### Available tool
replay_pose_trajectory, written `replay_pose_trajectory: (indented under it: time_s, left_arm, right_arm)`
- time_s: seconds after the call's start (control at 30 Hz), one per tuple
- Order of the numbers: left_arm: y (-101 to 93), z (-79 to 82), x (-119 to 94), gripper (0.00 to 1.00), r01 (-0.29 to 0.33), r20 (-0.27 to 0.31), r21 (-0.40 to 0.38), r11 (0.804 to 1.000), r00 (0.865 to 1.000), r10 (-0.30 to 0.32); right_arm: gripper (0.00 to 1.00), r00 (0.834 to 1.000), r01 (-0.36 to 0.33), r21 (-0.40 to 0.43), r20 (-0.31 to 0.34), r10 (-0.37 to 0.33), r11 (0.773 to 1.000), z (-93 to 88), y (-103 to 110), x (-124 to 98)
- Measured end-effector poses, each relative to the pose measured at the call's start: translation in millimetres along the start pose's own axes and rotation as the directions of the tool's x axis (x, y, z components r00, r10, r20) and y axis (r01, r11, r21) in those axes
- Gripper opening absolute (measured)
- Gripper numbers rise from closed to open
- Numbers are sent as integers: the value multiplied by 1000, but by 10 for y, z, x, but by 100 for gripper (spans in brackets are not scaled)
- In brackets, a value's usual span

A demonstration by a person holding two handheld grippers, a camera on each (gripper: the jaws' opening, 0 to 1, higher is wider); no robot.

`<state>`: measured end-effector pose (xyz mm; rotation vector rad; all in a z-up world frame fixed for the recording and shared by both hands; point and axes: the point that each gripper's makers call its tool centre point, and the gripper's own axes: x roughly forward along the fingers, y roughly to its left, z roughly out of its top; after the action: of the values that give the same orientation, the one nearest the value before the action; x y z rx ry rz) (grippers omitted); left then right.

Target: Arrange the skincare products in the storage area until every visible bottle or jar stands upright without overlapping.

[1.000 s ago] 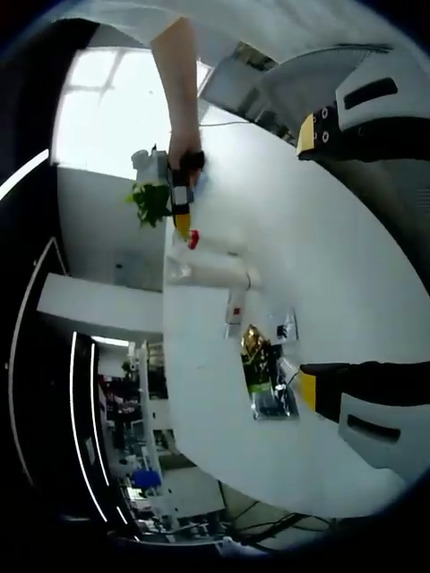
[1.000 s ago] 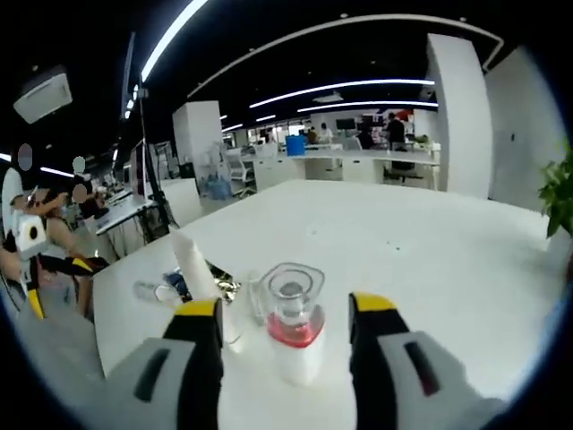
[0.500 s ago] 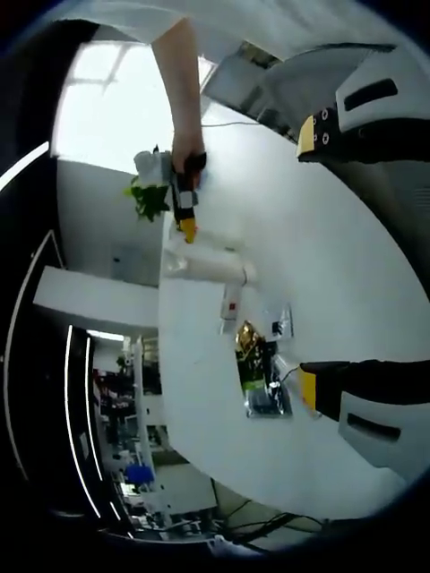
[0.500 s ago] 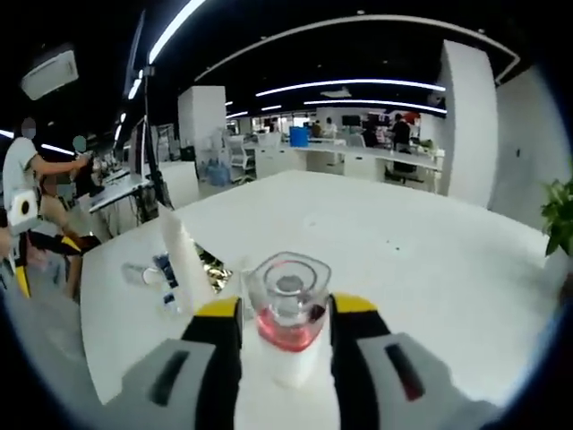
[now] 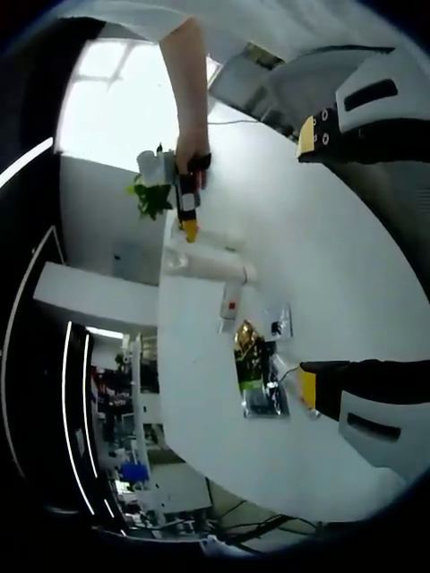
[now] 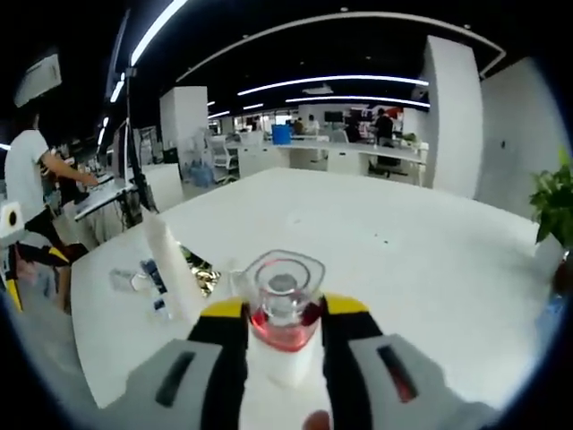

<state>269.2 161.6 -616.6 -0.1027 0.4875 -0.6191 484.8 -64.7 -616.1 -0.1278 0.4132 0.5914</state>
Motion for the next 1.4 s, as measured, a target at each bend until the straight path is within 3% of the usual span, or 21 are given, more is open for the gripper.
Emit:
replay_pose_trajectory:
  time_s: [0.37, 0.9, 1.4]
  left_arm:
    - [-8, 1, 3, 89, 6, 0, -1, 1000, 1000, -6]
    - [-5, 9, -2, 88, 7, 6, -1, 1000, 1000, -7]
    - [-5, 18, -4, 88, 8, 12, -2, 1000, 1000, -8]
  right_arm:
    - [31, 1000, 29, 11, -8, -29, 1000, -6, 110, 25]
    - [31, 1000, 6, 16, -2, -6, 1000, 6, 351, 105]
    - [32, 1000, -11, 6, 3, 11, 1000, -21, 434, 102]
